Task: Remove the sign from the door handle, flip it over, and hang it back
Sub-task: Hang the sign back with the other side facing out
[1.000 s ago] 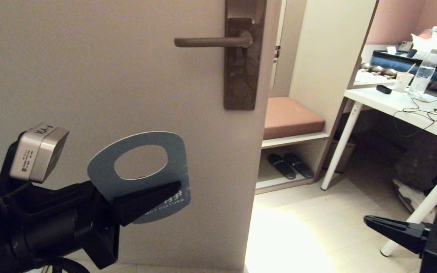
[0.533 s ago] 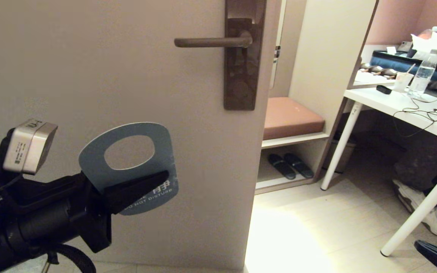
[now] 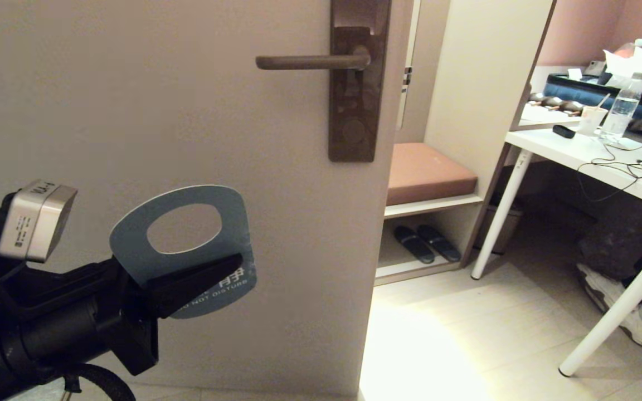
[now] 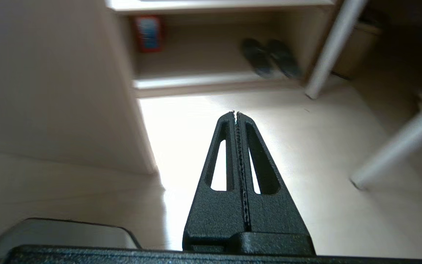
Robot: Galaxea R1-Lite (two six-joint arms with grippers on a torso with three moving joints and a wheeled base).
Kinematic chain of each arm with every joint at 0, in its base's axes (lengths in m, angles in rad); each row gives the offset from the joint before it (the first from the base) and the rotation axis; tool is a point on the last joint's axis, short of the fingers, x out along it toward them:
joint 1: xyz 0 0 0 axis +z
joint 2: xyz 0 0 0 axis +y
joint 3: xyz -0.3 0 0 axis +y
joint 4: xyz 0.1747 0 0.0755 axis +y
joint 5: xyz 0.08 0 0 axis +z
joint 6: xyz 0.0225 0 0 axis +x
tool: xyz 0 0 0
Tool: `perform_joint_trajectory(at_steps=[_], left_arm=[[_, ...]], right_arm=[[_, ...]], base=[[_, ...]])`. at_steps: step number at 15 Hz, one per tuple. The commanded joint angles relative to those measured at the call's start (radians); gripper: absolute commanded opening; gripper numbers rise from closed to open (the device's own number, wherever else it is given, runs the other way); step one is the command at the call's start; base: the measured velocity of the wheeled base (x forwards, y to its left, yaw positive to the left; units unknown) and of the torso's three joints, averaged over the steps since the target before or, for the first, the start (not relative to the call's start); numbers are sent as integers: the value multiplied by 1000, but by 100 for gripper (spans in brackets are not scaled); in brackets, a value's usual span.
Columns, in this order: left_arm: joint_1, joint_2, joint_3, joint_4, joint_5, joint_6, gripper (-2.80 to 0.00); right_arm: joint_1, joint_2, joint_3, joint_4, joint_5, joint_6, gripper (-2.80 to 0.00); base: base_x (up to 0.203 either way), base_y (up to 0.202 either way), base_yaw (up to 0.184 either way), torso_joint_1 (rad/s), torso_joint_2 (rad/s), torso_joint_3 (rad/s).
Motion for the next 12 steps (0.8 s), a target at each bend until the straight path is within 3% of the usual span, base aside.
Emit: perform_joint_trajectory(at_steps=[1, 2, 5, 8, 12], left_arm=[[0, -4, 2, -7, -3, -2, -280], [0, -6, 5, -7, -3, -2, -280], [1, -12, 11, -7, -3, -2, -280], [15, -10, 11, -5, -3, -2, -280], [17, -19, 17, -4, -1, 0, -280]], right_arm=[[-19, -122, -10, 92, -35, 0, -280], [-31, -133, -17, 117, -65, 0, -280], [-100, -137, -16, 132, -45, -7, -280], [-98, -236, -8, 199, 36, -39, -280], [-86, -326, -11, 251, 51, -49, -280]], base=[[0, 0, 0, 0, 0, 0], [0, 0, 0, 0, 0, 0], [0, 0, 0, 0, 0, 0], [0, 0, 0, 0, 0, 0], [0, 0, 0, 0, 0, 0]])
